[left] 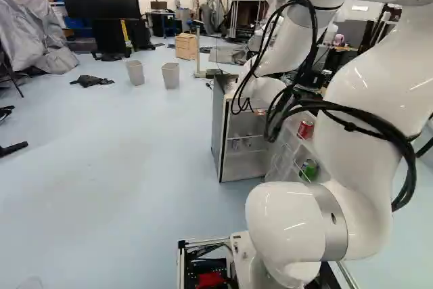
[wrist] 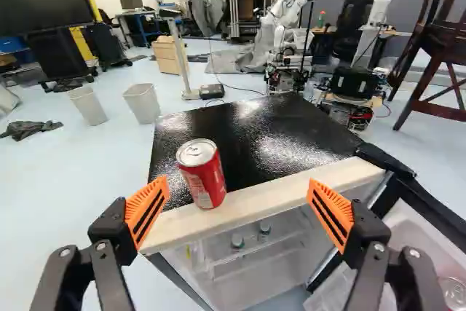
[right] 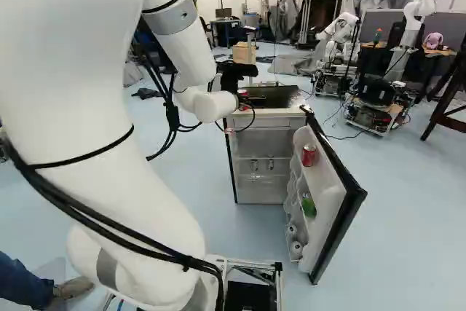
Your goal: Grab a drink from the fridge
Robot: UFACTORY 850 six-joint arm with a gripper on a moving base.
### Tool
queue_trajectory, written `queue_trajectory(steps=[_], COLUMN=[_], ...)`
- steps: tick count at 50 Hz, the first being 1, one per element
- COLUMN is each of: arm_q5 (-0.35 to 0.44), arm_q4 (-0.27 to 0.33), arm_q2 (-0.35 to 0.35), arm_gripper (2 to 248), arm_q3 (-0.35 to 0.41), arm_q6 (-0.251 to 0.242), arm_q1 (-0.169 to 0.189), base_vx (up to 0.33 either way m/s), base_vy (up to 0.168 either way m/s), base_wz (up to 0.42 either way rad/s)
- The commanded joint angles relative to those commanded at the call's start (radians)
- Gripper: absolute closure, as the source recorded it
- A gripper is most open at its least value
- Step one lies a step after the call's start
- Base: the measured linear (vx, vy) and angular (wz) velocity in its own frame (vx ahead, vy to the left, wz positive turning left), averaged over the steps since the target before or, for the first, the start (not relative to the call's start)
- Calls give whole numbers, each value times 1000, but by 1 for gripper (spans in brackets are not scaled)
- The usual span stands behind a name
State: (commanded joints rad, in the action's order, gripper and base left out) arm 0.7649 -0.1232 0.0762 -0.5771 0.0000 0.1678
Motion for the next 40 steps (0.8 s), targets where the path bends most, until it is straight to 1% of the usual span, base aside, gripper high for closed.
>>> queue_trajectory(steps=[40], arm_q5=[-289], arm_q4=[-134], arm_q2=[-158], arm_gripper=[3], arm_q3=[62], arm_q6=[0], arm_q1=[141], base_vx=[0], base_vy=[0], base_wz=[0])
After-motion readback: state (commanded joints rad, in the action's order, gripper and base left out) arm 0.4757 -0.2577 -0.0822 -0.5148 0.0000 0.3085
